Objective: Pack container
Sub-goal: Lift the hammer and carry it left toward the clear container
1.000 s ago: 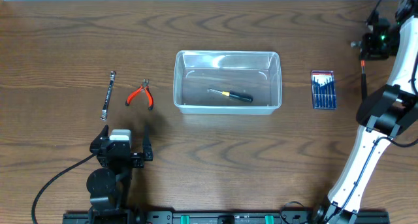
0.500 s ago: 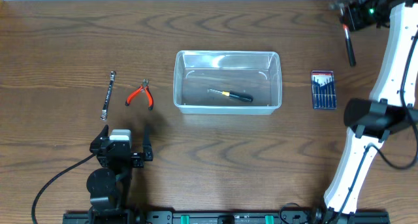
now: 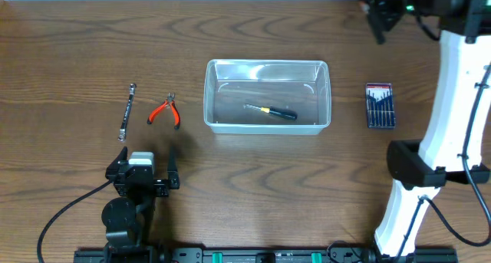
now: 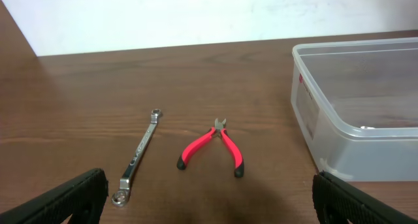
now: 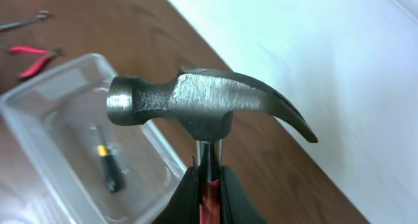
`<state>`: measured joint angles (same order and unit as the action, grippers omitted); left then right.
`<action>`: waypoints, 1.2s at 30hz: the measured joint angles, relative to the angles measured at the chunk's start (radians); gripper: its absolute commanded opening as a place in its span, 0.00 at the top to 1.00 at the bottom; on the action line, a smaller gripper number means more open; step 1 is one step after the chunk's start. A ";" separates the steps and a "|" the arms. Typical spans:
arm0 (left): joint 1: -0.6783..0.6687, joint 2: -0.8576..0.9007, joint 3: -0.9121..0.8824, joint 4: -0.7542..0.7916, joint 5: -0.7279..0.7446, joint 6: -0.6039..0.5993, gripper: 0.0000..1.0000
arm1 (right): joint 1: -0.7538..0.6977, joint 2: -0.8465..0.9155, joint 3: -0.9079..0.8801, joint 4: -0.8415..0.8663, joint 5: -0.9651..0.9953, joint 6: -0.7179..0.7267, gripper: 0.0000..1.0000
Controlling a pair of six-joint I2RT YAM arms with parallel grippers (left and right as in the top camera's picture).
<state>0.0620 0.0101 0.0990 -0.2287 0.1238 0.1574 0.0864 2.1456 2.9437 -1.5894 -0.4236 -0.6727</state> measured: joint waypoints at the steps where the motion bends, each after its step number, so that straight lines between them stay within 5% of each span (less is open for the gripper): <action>1: 0.000 0.000 0.000 0.000 0.000 0.000 0.02 | 0.014 0.000 0.000 -0.003 -0.007 -0.008 0.99; 25: 0.000 0.000 0.000 0.000 0.000 0.000 0.02 | 0.166 0.000 -0.011 -0.106 -0.165 -0.184 0.99; 36: 0.000 0.000 0.000 0.000 0.000 0.000 0.02 | 0.167 0.000 -0.182 -0.097 -0.187 -0.240 0.99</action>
<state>0.0620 0.0101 0.0990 -0.2283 0.1238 0.1574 0.2539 2.1456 2.7613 -1.6867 -0.6106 -0.9127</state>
